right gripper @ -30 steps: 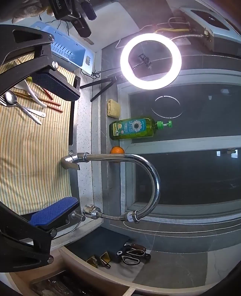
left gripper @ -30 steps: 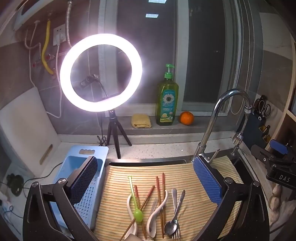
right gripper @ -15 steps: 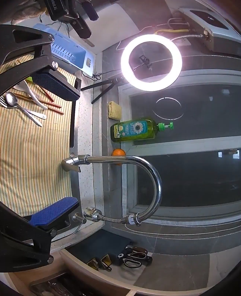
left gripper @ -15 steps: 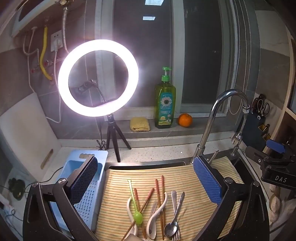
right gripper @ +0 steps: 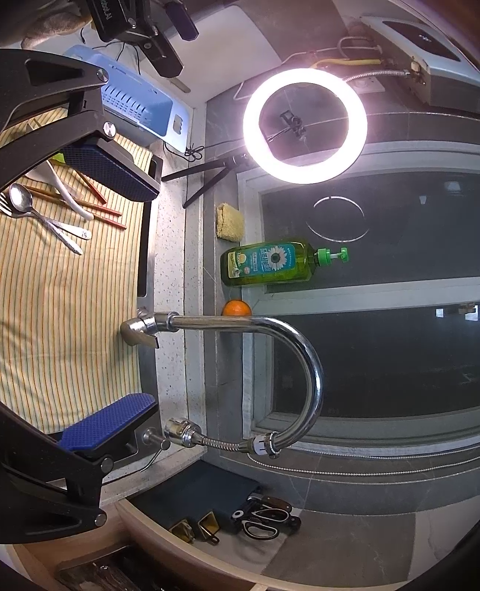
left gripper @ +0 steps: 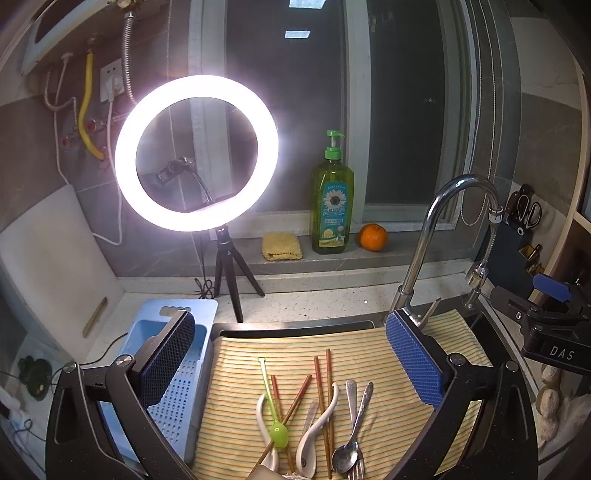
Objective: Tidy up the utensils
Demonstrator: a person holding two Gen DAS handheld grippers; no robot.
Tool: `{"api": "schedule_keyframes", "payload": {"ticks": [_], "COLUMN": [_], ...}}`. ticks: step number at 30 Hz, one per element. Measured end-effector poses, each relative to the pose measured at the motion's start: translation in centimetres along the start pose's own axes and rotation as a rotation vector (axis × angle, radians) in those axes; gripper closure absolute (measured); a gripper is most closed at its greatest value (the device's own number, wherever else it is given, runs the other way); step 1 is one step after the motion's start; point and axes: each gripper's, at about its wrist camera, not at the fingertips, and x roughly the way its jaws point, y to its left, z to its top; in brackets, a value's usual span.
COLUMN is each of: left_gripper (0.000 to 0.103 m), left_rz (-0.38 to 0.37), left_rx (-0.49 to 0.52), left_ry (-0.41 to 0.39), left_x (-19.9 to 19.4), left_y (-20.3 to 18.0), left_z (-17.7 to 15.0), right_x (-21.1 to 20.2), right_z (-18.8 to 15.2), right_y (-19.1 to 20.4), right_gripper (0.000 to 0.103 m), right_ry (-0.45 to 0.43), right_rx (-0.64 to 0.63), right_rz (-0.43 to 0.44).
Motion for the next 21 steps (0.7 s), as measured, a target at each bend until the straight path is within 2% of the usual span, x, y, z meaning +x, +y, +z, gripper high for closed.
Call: {"api": "schedule_keyframes", "payload": {"ticks": [21], "left_gripper": [0.000], "left_rz": [-0.018], "left_rx": [0.016], "left_ry": [0.024], "left_x": [1.9], "left_y": [-0.6], "left_z": [0.6], "right_x": [1.4], "right_z": [0.6], "right_y": [-1.3], "right_gripper": [0.001], "right_ry": [0.004], "right_rx": [0.028], "right_rz": [-0.030]}}
